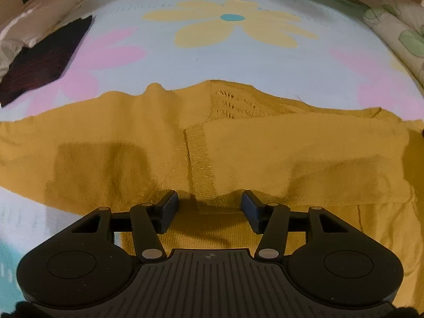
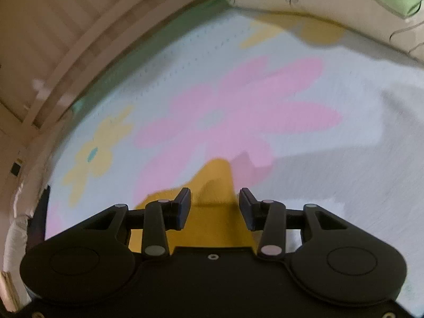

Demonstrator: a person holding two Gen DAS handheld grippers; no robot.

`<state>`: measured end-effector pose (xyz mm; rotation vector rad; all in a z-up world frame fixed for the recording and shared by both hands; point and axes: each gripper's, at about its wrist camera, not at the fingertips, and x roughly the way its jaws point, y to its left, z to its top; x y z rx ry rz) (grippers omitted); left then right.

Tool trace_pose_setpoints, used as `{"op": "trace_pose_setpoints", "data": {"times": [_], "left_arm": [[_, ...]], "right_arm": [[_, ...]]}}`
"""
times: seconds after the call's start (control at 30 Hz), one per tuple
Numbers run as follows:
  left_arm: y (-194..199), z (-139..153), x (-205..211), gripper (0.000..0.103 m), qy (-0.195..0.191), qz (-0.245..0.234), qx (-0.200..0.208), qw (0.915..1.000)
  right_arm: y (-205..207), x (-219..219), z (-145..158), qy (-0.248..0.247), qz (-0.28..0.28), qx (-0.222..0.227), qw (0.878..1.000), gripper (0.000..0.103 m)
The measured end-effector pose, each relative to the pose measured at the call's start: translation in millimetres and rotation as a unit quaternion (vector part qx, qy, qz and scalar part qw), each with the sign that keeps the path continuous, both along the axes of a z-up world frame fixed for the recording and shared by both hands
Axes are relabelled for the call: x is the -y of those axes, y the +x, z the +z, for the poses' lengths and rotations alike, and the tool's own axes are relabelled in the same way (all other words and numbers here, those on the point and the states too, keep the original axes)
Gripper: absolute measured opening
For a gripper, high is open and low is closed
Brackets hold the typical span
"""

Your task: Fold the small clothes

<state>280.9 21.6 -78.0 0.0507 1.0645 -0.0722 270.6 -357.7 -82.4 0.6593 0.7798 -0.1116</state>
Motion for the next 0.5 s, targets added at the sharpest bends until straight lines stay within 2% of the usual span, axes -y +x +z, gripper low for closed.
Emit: {"op": "trace_pose_setpoints", "data": {"times": [0.07,0.13,0.2,0.23,0.27,0.3,0.37,0.43,0.5], "left_arm": [[0,0,-1,0.053,0.002,0.001,0.0,1.0],[0,0,-3,0.053,-0.003,0.003,-0.003,1.0],[0,0,-6,0.053,-0.008,0.003,-0.005,0.9999],[2,1,-1,0.053,-0.009,0.004,-0.006,0.9999],[2,1,-2,0.053,-0.009,0.005,-0.006,0.9999],[2,1,-1,0.053,-0.009,0.005,-0.007,0.9999],[4,0,-1,0.053,-0.007,0.006,-0.007,0.9999],[3,1,3,0.053,-0.007,0.004,-0.006,0.9999],[4,1,2,0.053,-0.009,0.003,-0.007,0.9999]], "right_arm": [[-2,-10,6,-0.028,0.02,0.028,0.999,0.013],[-1,-31,25,-0.064,0.108,0.071,0.99,0.012],[-8,-55,46,-0.077,0.232,0.127,0.961,0.012],[-12,-65,54,-0.086,0.273,0.14,0.948,0.012],[-13,-71,59,-0.103,0.288,0.139,0.942,0.012],[-13,-74,61,-0.121,0.288,0.131,0.941,0.012],[-12,-69,60,-0.149,0.251,0.111,0.95,0.012],[-8,-51,54,-0.173,0.182,0.07,0.965,0.012],[-3,-34,47,-0.209,0.1,0.006,0.973,0.014]]}}
